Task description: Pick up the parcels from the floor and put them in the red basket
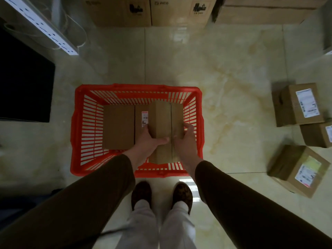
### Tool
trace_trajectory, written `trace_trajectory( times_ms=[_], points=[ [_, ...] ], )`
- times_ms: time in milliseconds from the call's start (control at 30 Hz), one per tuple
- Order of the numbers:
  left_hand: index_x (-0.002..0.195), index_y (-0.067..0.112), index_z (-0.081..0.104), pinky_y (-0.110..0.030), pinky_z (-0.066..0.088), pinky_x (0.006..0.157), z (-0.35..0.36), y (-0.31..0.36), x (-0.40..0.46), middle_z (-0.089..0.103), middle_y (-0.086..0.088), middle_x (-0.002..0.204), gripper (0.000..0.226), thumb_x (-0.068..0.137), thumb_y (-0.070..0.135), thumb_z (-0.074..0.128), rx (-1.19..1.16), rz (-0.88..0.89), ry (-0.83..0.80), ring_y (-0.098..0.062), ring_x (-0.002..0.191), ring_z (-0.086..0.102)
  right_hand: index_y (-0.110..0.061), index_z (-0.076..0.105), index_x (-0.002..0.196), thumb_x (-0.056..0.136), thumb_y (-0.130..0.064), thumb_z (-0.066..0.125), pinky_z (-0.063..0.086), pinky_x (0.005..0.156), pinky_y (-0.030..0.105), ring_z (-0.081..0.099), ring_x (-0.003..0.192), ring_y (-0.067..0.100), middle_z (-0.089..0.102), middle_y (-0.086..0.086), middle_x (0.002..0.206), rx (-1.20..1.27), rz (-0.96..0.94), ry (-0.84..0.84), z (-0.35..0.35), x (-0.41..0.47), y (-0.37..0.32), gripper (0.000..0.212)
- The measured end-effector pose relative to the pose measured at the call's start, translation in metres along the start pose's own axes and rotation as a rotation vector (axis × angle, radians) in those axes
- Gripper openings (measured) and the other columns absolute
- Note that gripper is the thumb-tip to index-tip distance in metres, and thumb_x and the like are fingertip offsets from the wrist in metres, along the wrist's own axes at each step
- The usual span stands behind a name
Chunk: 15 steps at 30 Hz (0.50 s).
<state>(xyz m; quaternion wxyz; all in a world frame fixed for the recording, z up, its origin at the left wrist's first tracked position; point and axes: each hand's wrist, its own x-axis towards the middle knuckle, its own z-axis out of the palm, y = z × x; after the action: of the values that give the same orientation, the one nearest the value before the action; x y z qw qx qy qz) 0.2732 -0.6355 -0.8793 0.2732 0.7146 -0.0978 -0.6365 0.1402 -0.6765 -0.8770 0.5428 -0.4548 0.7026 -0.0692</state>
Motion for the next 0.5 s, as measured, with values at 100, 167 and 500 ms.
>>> trace_trajectory(
  times_ms=[100,167,500],
  points=[
    [0.149,0.03,0.03,-0.045,0.05,0.096,0.004,-0.001,0.011,0.054,0.004,0.137,0.094,0.073,0.035,0.086,0.026,-0.011,-0.026,-0.023,0.121,0.056,-0.029,0.034,0.152,0.107,-0.032,0.044,0.054,0.102,0.054,0.058,0.124,0.026,0.054,-0.002,0.14,0.055,0.047,-0.036,0.005,0.007,0.005,0.046],
    [0.147,0.033,0.025,-0.041,0.051,0.09,0.009,-0.001,0.015,0.053,0.005,0.133,0.095,0.074,0.036,0.085,0.009,-0.003,-0.004,-0.023,0.118,0.056,-0.032,0.03,0.157,0.108,-0.039,0.039,0.051,0.106,0.055,0.057,0.127,0.026,0.053,-0.002,0.145,0.073,0.055,-0.074,0.006,0.012,0.008,0.05],
    [0.143,0.042,0.024,-0.054,0.048,0.102,0.039,-0.007,0.04,0.049,0.001,0.141,0.071,0.091,0.029,0.07,0.066,0.093,0.06,-0.027,0.124,0.055,-0.03,0.047,0.15,0.11,-0.044,0.03,0.053,0.105,0.051,0.063,0.121,0.025,0.063,-0.001,0.136,0.232,0.171,-0.091,0.008,0.041,0.022,0.046]
  ],
)
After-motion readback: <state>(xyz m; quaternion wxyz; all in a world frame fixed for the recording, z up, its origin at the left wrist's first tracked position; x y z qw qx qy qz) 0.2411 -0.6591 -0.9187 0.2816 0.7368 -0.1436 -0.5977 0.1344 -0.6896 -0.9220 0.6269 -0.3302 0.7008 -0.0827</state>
